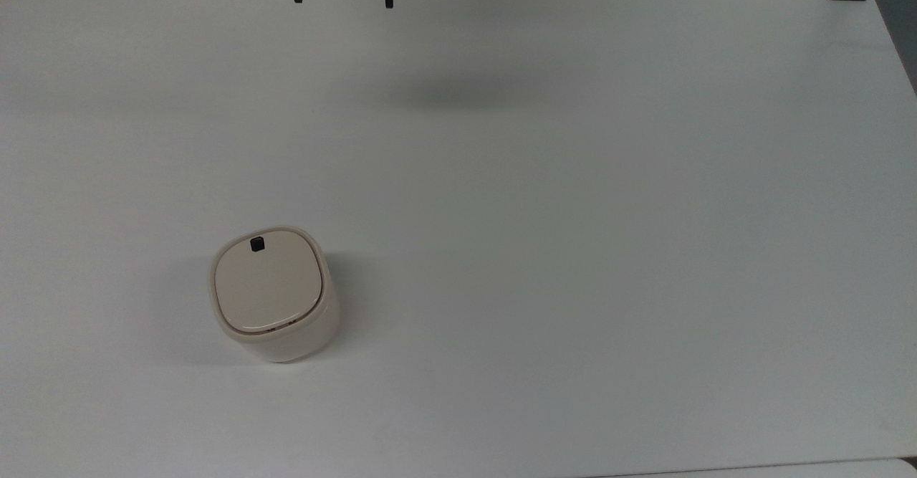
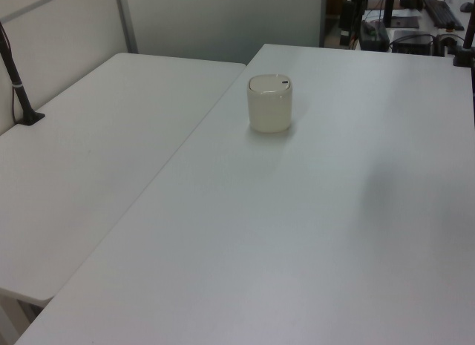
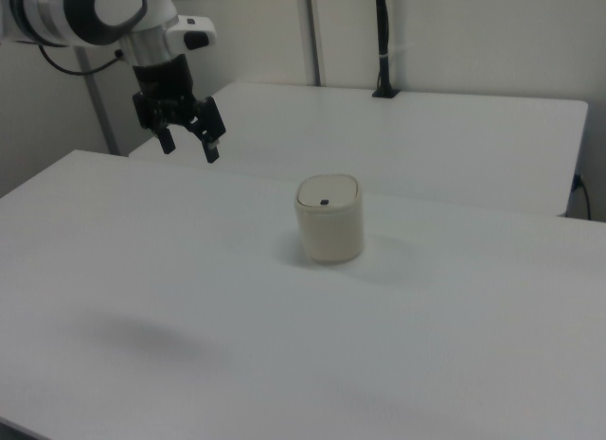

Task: Open the trash bin

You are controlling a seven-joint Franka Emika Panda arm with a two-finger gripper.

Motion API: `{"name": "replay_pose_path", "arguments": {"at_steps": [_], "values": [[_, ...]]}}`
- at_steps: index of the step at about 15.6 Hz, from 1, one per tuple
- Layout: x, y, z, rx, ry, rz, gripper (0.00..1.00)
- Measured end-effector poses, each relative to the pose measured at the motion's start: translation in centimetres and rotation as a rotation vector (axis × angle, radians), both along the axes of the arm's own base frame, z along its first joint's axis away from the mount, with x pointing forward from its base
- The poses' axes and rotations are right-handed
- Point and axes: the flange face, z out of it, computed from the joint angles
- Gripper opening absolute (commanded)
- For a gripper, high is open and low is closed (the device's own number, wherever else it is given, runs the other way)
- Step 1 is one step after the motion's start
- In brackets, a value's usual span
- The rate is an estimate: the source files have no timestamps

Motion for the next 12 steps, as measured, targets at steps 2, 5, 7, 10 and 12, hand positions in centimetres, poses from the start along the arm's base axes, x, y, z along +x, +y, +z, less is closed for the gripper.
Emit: {"name": "replay_pose_path", "arguments": {"at_steps": [2,5,7,10,12], "values": [[0.0,0.08,-0.01,0.0,0.0,0.002,1.0],[0.0,0.46,-0.01,0.0,0.0,0.009,1.0],[0.0,0.65,-0.01,0.0,0.0,0.012,1.0],[0.0,0.68,-0.01,0.0,0.0,0.013,1.0],[0.0,0.68,-0.01,0.0,0.0,0.013,1.0]]}}
